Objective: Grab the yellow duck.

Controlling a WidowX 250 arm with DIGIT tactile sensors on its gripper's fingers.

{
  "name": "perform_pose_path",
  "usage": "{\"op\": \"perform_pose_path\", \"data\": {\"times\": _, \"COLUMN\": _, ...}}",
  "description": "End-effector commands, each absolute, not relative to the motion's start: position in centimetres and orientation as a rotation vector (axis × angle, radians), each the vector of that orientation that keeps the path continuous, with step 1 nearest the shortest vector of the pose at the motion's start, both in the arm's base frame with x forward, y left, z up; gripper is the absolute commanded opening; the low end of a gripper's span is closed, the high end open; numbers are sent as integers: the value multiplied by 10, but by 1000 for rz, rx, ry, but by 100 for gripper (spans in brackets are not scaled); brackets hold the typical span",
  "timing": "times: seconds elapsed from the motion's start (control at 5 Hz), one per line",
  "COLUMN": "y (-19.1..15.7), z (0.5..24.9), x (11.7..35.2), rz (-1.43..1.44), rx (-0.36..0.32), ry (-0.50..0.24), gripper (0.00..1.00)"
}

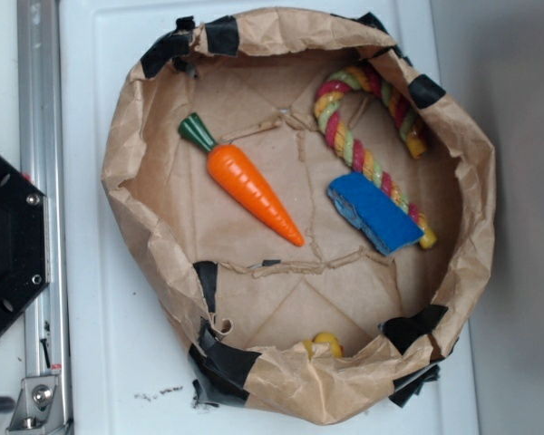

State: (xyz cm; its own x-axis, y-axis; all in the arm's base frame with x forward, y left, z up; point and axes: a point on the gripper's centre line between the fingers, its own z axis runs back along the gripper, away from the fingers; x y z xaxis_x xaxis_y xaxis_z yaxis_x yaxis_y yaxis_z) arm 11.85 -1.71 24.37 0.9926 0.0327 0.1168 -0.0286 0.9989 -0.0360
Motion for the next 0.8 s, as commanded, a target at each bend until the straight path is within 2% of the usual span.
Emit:
{"op": "perform_pose_path", "data": {"times": 0.0, "y": -17, "z": 244, "x": 119, "rz": 31, "rx": -34, "ry": -118, "gripper": 100}}
{"op": "perform_pose_path", "data": {"times": 0.4, "y": -8, "z": 224, "x": 212, "rz": 491, "rx": -103, "ry": -108, "gripper": 100}}
{"op": "perform_pose_path", "data": {"times": 0.6, "y": 5, "z": 198, "x": 240, "rz": 756, "rx": -304, "ry": -56, "gripper": 100}}
